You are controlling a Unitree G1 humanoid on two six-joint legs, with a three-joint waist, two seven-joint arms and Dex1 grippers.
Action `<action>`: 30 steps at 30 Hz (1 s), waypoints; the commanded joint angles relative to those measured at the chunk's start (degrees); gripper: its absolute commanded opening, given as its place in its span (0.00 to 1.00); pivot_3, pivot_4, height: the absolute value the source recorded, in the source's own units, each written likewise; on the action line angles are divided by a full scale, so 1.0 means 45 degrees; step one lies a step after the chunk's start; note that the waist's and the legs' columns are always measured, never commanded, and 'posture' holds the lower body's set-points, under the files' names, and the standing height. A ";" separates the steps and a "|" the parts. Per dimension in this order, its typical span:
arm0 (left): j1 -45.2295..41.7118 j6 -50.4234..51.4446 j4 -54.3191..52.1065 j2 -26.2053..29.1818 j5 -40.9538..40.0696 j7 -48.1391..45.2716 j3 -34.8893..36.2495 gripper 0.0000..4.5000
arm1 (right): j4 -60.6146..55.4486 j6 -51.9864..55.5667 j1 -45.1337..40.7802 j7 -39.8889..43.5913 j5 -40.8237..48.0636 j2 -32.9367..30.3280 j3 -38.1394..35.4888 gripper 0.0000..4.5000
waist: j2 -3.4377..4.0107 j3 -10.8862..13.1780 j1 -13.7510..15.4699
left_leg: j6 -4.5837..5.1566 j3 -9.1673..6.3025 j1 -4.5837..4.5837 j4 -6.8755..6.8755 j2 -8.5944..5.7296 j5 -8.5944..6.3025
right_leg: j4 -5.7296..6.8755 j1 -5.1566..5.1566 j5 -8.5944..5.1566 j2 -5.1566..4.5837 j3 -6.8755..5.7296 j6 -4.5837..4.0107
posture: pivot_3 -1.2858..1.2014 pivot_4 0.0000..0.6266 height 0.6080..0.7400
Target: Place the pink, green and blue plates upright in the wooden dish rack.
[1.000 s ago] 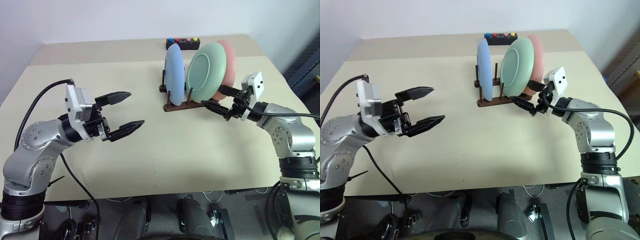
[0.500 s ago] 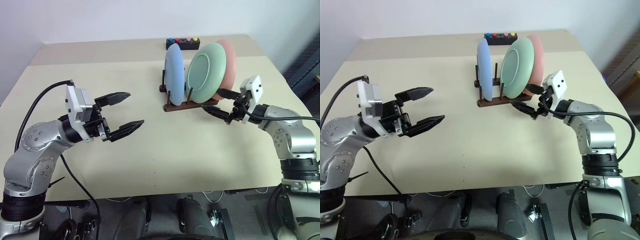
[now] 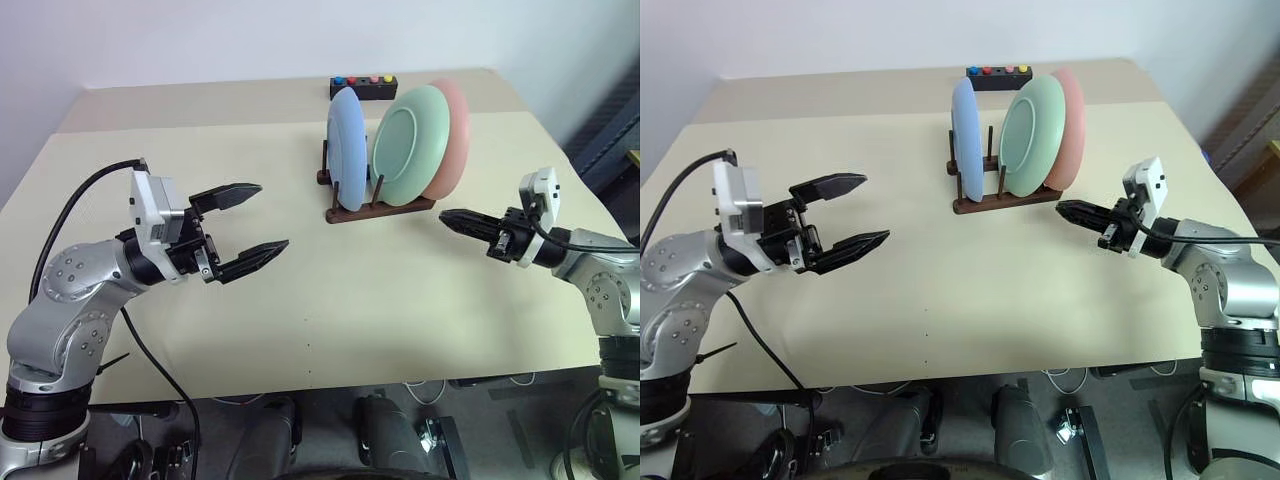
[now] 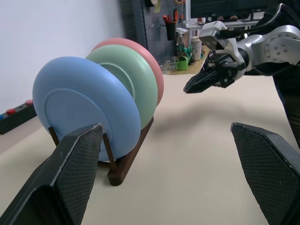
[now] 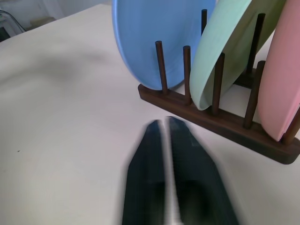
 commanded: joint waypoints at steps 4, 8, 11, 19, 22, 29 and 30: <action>-0.0206 -0.0190 -0.0095 0.0075 0.0026 -0.0006 0.0167 1.00 | 0.0326 -0.1426 -0.0590 -0.0761 -0.1182 0.0485 0.0537 0.01 | -0.0001 -0.0001 0.0011 | -0.0001 -0.0001 0.0000 0.0004 -0.0001 0.0001 | -0.0001 0.0002 0.0000 0.0000 -0.0002 0.0000 | 0.52 0.24 1.00; -0.0094 -0.0175 -0.0177 0.0098 0.0027 0.0040 0.0235 1.00 | 0.1176 -0.2313 -0.1236 -0.1314 -0.1997 0.0894 0.0890 0.01 | 0.0000 0.0000 -0.0002 | -0.0003 0.0002 -0.0001 0.0007 -0.0002 0.0002 | 0.0000 0.0002 0.0000 0.0000 -0.0002 0.0001 | 0.52 0.24 1.00; -0.0044 -0.0158 -0.0261 0.0100 0.0020 0.0111 0.0270 1.00 | 0.1821 -0.2972 -0.1803 -0.1574 -0.2516 0.1086 0.1085 0.01 | 0.0000 0.0000 0.0000 | -0.0056 0.0003 0.0000 0.0005 -0.0002 0.0032 | 0.0002 -0.0001 0.0001 0.0001 -0.0004 0.0001 | 0.52 0.24 1.00; 0.0125 -0.0159 -0.0443 0.0120 -0.0052 0.0299 0.0411 1.00 | 0.2505 -0.3531 -0.2644 -0.1401 -0.2628 0.1359 0.1055 0.01 | -0.0001 0.0000 0.0002 | -0.0057 0.0003 0.0000 0.0005 -0.0002 0.0033 | 0.0001 0.0001 0.0001 0.0001 -0.0004 0.0001 | 0.52 0.24 1.00; 0.0130 -0.0164 -0.0423 0.0107 -0.0065 0.0354 0.0412 1.00 | 0.2045 -0.3354 -0.2820 -0.1278 -0.2485 0.1385 0.1053 0.01 | 0.0000 0.0000 -0.0013 | -0.0057 0.0004 0.0000 0.0005 -0.0002 0.0033 | 0.0002 0.0000 0.0000 0.0002 -0.0004 0.0001 | 0.52 0.24 1.00; 0.0120 -0.0251 -0.0306 0.0023 0.0003 0.0366 0.0322 1.00 | 0.1118 -0.2970 -0.3512 -0.1203 -0.2405 0.1311 0.1104 0.01 | 0.0000 0.0000 -0.0011 | -0.0057 0.0003 0.0000 0.0004 -0.0001 0.0033 | 0.0002 -0.0003 0.0001 0.0002 -0.0004 0.0001 | 0.52 0.24 1.00; 0.0121 -0.0272 -0.0294 0.0001 0.0024 0.0367 0.0295 1.00 | 0.1022 -0.2935 -0.3597 -0.1237 -0.2448 0.1323 0.1124 0.01 | 0.0000 0.0000 -0.0007 | -0.0056 0.0003 0.0000 0.0004 -0.0001 0.0032 | 0.0002 -0.0002 0.0000 0.0002 -0.0004 0.0001 | 0.52 0.24 1.00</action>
